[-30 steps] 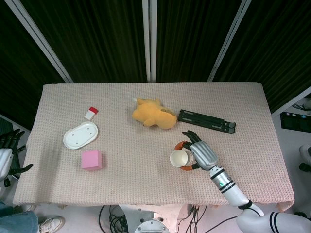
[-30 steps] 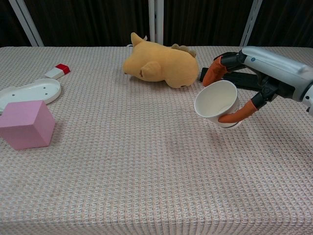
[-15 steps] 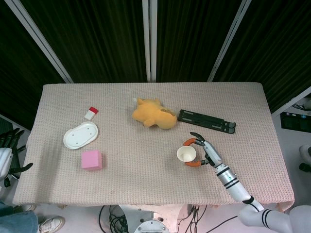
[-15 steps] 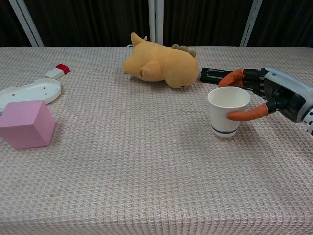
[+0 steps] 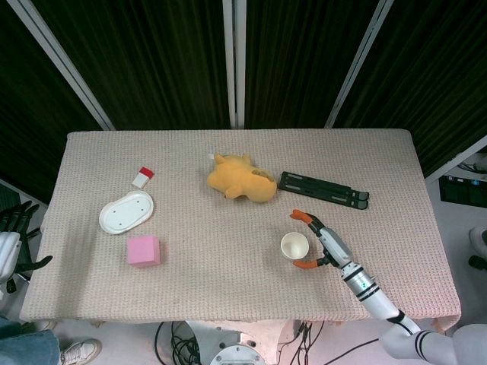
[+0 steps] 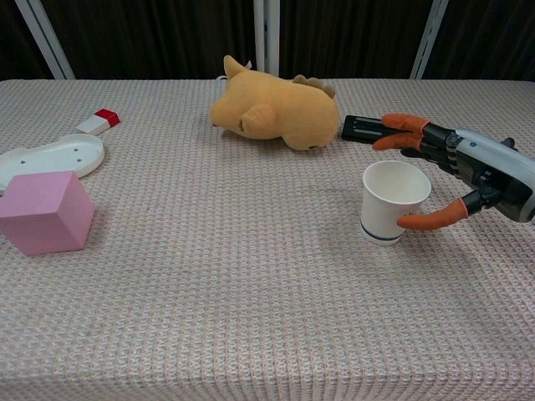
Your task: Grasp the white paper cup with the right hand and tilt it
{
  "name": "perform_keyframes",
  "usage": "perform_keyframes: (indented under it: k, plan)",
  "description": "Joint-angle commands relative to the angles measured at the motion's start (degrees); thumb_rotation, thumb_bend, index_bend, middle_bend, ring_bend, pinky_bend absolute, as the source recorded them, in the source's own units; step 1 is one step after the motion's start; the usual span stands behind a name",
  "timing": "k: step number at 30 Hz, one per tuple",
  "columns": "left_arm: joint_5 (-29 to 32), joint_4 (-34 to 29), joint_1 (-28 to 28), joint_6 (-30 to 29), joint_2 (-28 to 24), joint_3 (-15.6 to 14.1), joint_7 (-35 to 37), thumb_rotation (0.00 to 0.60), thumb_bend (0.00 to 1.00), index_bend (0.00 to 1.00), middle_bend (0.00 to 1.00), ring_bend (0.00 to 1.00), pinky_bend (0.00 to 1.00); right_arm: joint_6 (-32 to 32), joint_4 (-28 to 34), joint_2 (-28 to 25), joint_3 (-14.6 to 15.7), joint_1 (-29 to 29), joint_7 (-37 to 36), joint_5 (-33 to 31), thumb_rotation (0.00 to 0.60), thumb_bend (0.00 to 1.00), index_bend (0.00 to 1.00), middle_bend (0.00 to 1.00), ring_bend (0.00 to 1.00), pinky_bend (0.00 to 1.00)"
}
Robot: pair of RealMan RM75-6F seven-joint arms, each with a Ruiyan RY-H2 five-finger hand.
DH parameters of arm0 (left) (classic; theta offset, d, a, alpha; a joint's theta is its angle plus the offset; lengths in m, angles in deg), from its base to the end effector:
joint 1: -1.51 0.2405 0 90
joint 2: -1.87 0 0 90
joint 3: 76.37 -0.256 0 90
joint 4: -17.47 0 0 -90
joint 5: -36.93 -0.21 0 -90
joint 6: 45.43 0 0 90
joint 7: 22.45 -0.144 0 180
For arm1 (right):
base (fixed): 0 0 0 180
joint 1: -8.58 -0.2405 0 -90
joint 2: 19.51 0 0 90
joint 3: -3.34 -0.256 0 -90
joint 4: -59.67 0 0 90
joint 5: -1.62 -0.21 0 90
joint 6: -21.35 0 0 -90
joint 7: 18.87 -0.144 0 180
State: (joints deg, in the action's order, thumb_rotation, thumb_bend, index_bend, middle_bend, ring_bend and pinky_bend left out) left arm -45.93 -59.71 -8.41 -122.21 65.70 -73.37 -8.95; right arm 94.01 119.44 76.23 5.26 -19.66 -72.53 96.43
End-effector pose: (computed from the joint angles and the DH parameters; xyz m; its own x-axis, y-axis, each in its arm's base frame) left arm -0.3609 0.2165 0.1824 0.4161 0.0694 0.9067 0.9082 0.0169 -0.4181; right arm -0.2459 -0.2789 -0.0245 -0.2951 -0.4685 0.8327 -0.8662 -0.2366 -0.4401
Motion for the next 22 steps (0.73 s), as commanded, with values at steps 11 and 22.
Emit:
perform_keyframes:
  k: [11, 22]
  plan:
    - [-0.95, -1.29, 0.7, -1.85, -0.68, -0.16, 0.55, 0.6, 0.12, 0.05, 0.0, 0.0, 0.0, 15.9, 24.78, -25.14, 1.18, 15.14, 49.45, -5.52, 0.6, 0.0, 0.0, 0.0, 0.0, 0.0]
    - [-0.47, -1.51, 1.44, -2.7, -0.93, -0.12, -0.48, 0.6, 0.12, 0.05, 0.0, 0.0, 0.0, 18.79, 28.44, -31.34, -3.44, 23.24, 52.6, -18.54, 0.6, 0.0, 0.0, 0.0, 0.0, 0.0]
